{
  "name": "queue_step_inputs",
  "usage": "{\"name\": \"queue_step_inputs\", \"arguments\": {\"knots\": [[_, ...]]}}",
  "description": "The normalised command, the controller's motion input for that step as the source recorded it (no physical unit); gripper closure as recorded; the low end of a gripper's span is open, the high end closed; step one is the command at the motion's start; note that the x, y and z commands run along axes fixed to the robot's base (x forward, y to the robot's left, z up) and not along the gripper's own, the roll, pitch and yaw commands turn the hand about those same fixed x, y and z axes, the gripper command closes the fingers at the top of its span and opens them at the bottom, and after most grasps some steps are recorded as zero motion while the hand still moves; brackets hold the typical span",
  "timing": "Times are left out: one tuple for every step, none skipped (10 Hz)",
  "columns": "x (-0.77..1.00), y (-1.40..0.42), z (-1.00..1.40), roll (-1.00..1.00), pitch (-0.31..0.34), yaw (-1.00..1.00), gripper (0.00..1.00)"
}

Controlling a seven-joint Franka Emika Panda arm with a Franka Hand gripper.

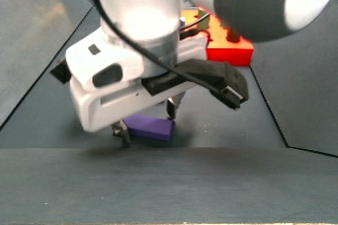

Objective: Pick up the rectangle object. Move up. Place the rectangle object on the fixture. Regrasp the rectangle object. Move to above the board. Insert the rectangle object.
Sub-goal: Pick up the rectangle object.

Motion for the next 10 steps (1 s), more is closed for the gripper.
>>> {"name": "queue_step_inputs", "arguments": {"knots": [[0.21,0.0,-0.19,-0.09,0.0,0.54,0.0],[0.16,0.0,-0.08,-0.06,0.0,0.55,0.0],[0.0,0.0,-0.05,-0.06,-0.009,0.21,0.0],[0.0,0.0,0.0,0.0,-0.004,0.0,0.0],[0.0,0.0,0.0,0.0,0.0,0.0,0.0],[0.0,0.0,0.0,0.0,0.0,0.0,1.0],[0.0,0.0,0.0,0.0,0.0,0.0,1.0],[0.0,0.0,0.0,0.0,0.0,0.0,1.0],[0.0,0.0,0.0,0.0,0.0,0.0,1.0],[0.0,0.0,0.0,0.0,0.0,0.0,1.0]]}}
